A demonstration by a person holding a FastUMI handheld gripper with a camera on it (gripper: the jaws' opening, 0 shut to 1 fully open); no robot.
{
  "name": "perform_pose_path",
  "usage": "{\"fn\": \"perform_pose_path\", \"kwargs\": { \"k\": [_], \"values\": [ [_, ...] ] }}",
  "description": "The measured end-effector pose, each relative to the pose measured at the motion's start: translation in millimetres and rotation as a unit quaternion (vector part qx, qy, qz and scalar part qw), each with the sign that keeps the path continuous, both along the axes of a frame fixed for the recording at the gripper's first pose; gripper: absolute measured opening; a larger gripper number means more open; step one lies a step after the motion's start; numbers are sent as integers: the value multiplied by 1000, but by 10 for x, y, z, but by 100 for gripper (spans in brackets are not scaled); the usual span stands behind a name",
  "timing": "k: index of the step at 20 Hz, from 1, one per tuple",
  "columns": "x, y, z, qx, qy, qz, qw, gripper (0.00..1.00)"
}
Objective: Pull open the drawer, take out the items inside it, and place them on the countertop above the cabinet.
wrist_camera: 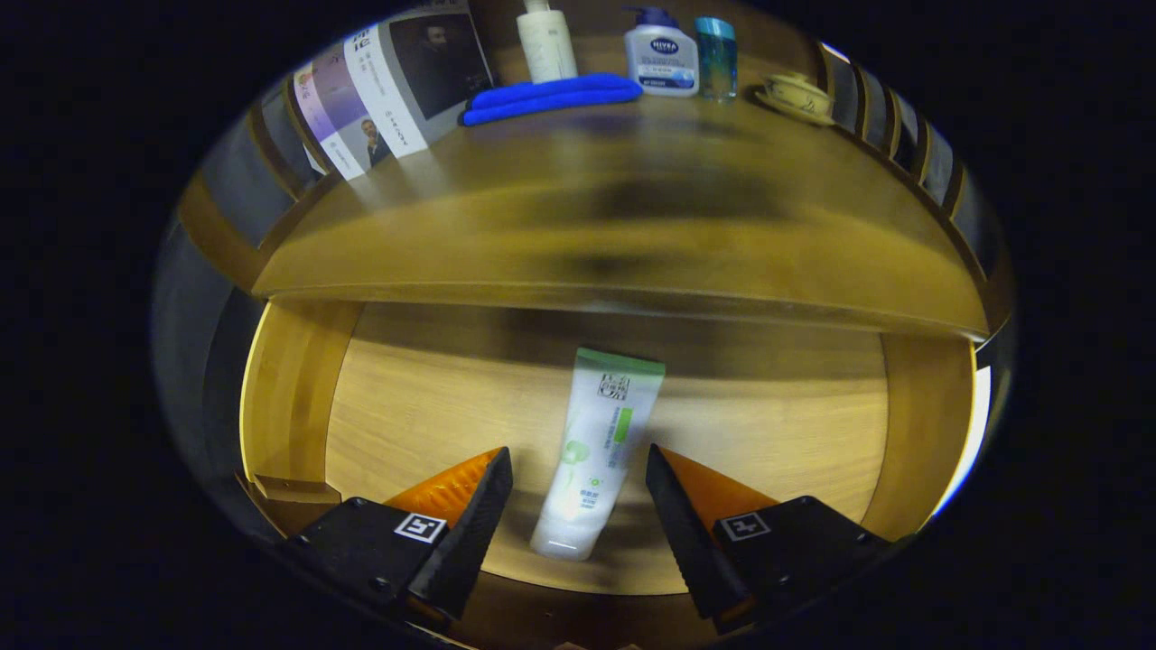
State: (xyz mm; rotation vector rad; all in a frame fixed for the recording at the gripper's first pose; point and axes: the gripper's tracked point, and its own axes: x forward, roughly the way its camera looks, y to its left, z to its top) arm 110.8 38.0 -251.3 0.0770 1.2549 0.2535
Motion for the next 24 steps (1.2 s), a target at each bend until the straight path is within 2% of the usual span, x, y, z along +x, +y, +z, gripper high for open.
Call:
{"fn": "perform_pose_path", "kwargs": {
  "k": [2,3,6,8,9,14,19,24],
  "values": [
    [-54,-9,-91,-5,20,-4,1000,92],
    [-70,-37,-122,-20,24,1,1000,87],
    [-65,-41,-94,-21,9,23,999,52],
    [-46,-50,-92,-11,5,9,1000,46],
    [-64,-34,-68,-1,7,15,1000,42],
    [-189,16,379,54,-36,35,997,42],
    [-494,11,747,108,-59,36,992,42],
    [-382,-130,1200,125,-110,24,986,42]
  ]
}}
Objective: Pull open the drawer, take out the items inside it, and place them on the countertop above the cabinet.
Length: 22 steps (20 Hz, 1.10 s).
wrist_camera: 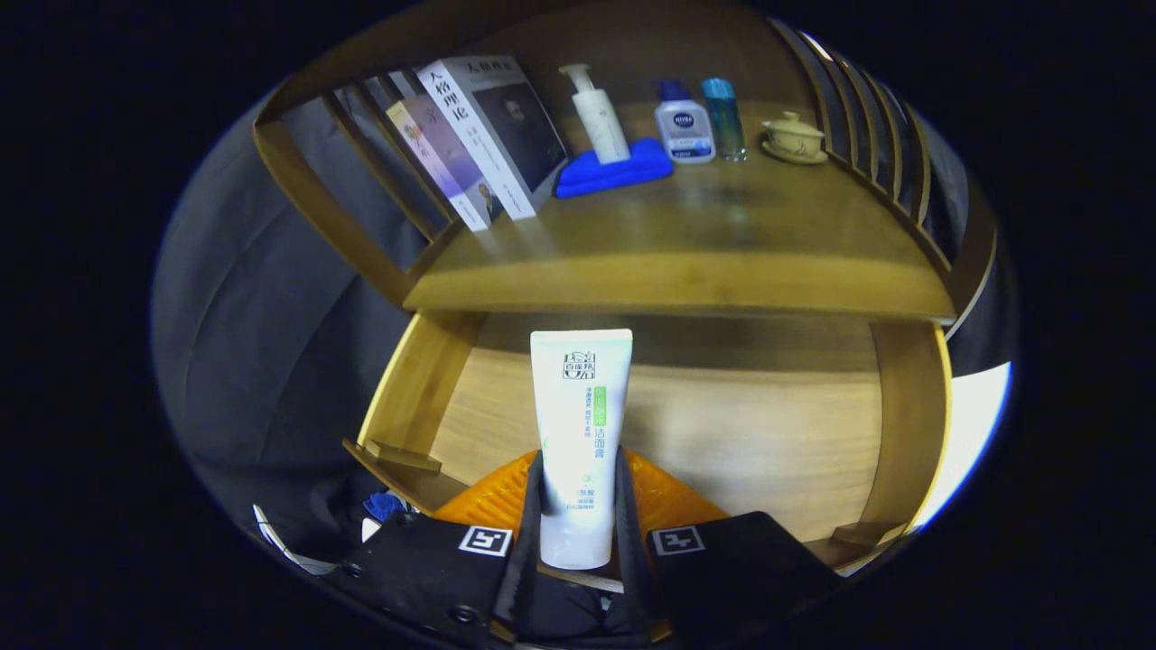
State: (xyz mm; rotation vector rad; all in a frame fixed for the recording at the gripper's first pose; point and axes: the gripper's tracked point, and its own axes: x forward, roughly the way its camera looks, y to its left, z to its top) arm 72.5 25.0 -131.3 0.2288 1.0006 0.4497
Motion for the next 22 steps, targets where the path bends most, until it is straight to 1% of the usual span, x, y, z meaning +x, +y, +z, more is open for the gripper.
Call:
{"fn": "perform_pose_path", "kwargs": {
  "k": [4,7,9,10,13,16,20,22],
  "values": [
    [393,-63,318,8,-31,-25,999,42],
    [835,-93,503,3,-59,-57,997,42],
    [1092,-70,555,4,-64,-79,995,42],
    [1202,-54,547,6,-60,-89,994,42],
    [1498,23,355,15,-18,-120,993,42],
    [1728,14,229,14,-2,-152,988,42],
    [1855,-43,-39,-13,22,-177,984,42],
    [1870,-19,-95,-14,28,-186,982,45]
  ]
}}
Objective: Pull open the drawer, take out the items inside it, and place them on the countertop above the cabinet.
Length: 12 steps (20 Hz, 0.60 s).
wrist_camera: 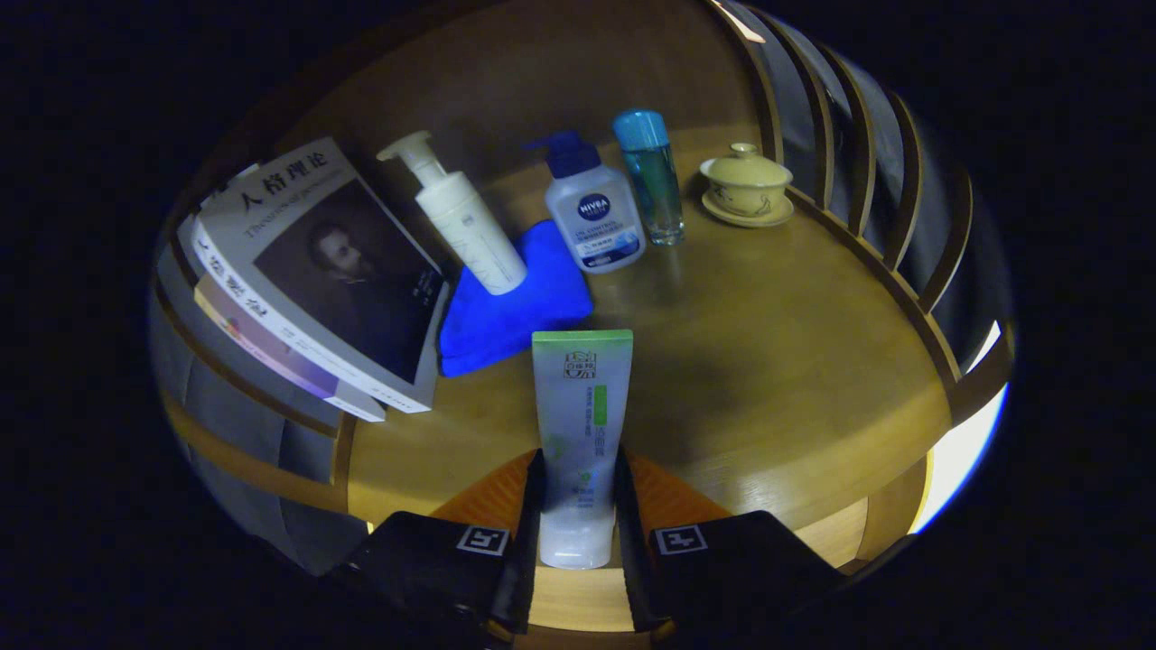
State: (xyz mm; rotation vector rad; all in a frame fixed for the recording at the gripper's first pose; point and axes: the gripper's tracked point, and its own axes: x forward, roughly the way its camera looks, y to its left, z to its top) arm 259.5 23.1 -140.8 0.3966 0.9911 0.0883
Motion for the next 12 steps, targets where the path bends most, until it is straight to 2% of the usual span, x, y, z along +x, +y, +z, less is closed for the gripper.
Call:
{"fn": "perform_pose_path", "kwargs": {
  "k": [6,10,12],
  "values": [
    [-23,52,86,-11,-48,1,999,54],
    [-154,95,365,-13,-110,15,994,82],
    [-244,98,518,-21,-145,19,989,100]
  ]
}}
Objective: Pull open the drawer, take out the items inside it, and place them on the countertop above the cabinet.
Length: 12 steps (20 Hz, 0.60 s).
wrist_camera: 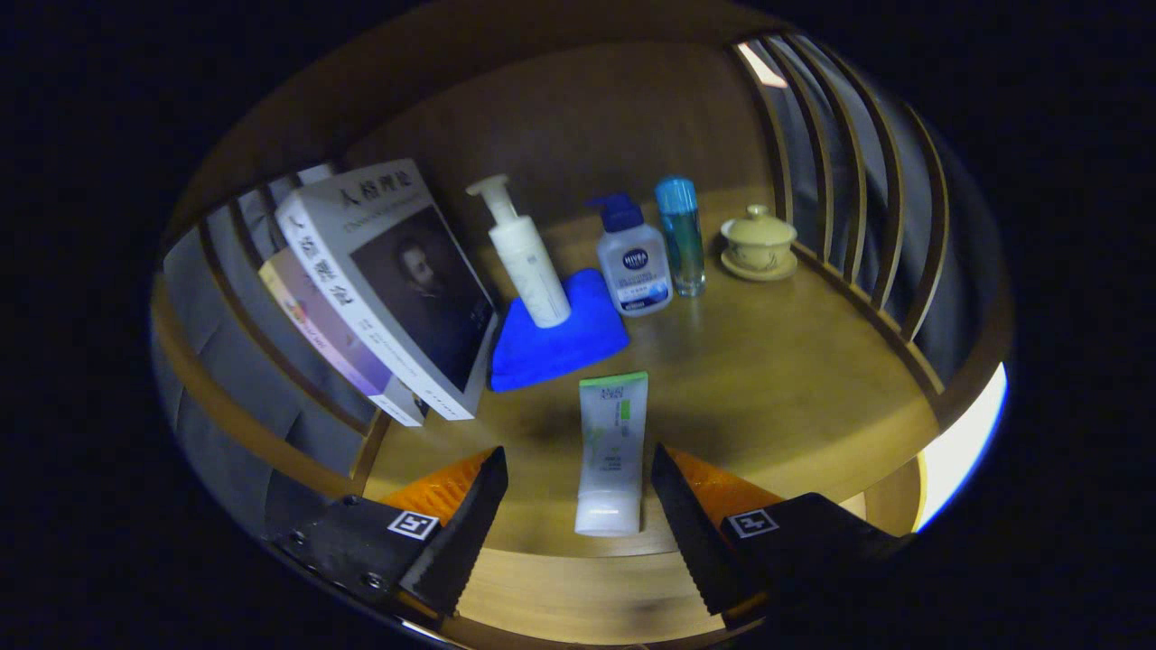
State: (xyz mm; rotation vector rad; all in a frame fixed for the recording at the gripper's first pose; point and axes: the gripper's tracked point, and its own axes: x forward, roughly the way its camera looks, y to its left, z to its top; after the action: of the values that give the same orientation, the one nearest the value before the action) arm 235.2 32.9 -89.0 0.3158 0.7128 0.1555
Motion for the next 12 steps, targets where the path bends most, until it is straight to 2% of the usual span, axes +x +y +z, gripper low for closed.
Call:
{"fn": "perform_pose_path", "kwargs": {
  "k": [6,12],
  "values": [
    [-368,18,595,-5,-117,22,993,98],
    [-843,-188,723,-74,-235,-4,969,98]
  ]
}}
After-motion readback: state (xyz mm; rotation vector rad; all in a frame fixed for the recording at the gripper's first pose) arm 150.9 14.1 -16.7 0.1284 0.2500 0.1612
